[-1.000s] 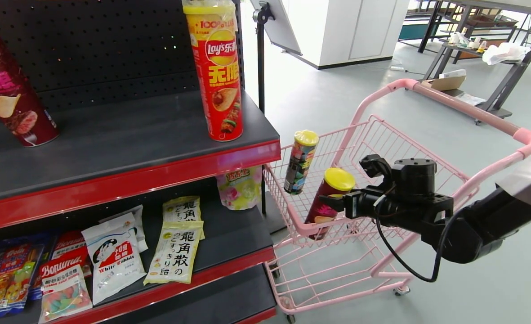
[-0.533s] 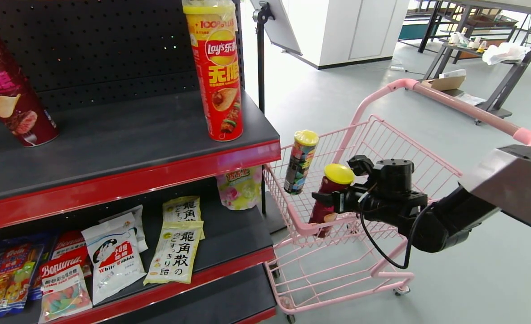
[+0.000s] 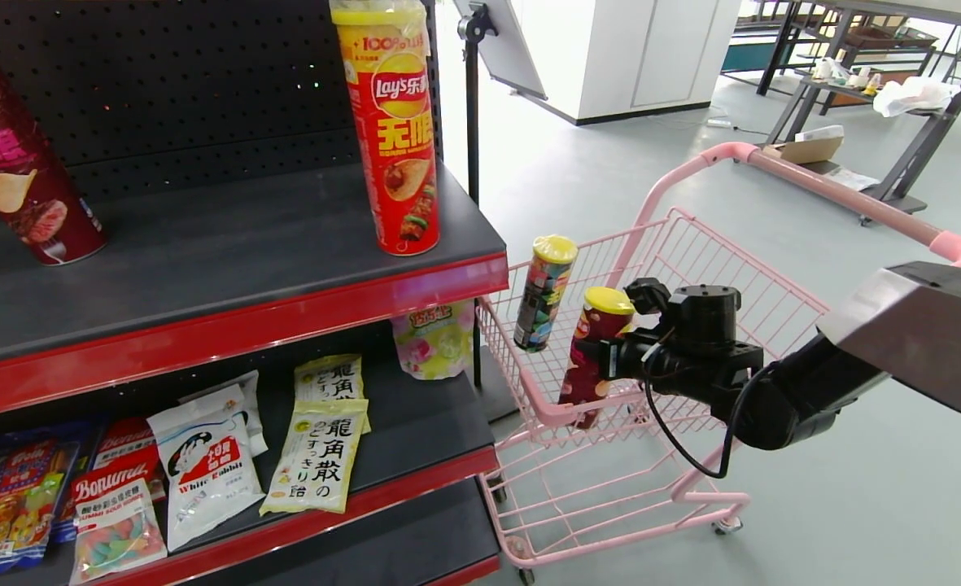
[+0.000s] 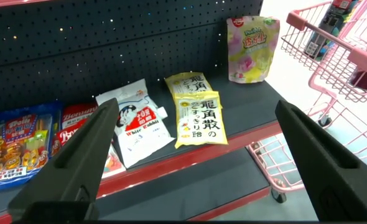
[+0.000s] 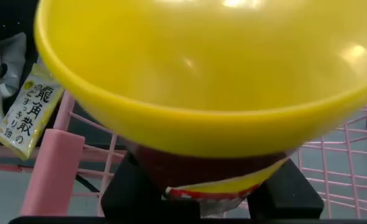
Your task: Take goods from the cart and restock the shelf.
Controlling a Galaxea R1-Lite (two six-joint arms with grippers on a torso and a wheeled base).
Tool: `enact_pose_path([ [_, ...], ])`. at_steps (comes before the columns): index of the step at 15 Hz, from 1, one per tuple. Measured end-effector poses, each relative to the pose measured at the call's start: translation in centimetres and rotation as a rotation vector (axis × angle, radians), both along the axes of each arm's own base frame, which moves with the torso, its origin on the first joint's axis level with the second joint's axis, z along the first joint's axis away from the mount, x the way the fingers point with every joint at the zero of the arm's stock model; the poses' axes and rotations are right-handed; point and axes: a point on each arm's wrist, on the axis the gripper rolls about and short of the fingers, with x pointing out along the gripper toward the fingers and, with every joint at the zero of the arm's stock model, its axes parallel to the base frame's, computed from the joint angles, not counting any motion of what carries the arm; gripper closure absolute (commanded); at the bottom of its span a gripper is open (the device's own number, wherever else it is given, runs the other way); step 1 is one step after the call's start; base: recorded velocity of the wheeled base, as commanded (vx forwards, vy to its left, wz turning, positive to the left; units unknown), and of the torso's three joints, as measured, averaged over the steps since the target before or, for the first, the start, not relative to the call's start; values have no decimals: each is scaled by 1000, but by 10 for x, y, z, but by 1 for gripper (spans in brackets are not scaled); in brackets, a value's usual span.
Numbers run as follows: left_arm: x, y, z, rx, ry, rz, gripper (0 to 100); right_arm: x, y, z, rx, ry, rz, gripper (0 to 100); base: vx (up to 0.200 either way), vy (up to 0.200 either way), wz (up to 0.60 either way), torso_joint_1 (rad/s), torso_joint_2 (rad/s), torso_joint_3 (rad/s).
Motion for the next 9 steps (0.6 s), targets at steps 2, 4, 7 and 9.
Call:
enact_pose_path([
  [2, 0, 0, 0, 0, 0, 0, 0, -2, -2, 24, 13, -62, -8, 100, 0, 0, 0, 0, 0, 0],
  [4, 0, 0, 0, 0, 1, -1, 0, -8, -5, 55, 26, -116, -14, 100, 0, 0, 0, 0, 0, 0],
  [7, 0, 0, 0, 0, 1, -1, 0, -24, -15, 116, 29, -173, -25, 100, 0, 0, 0, 0, 0, 0],
  [9, 0, 0, 0, 0, 1, -1, 0, -44, -24, 155, -1, -231, -29, 100, 0, 0, 0, 0, 0, 0],
])
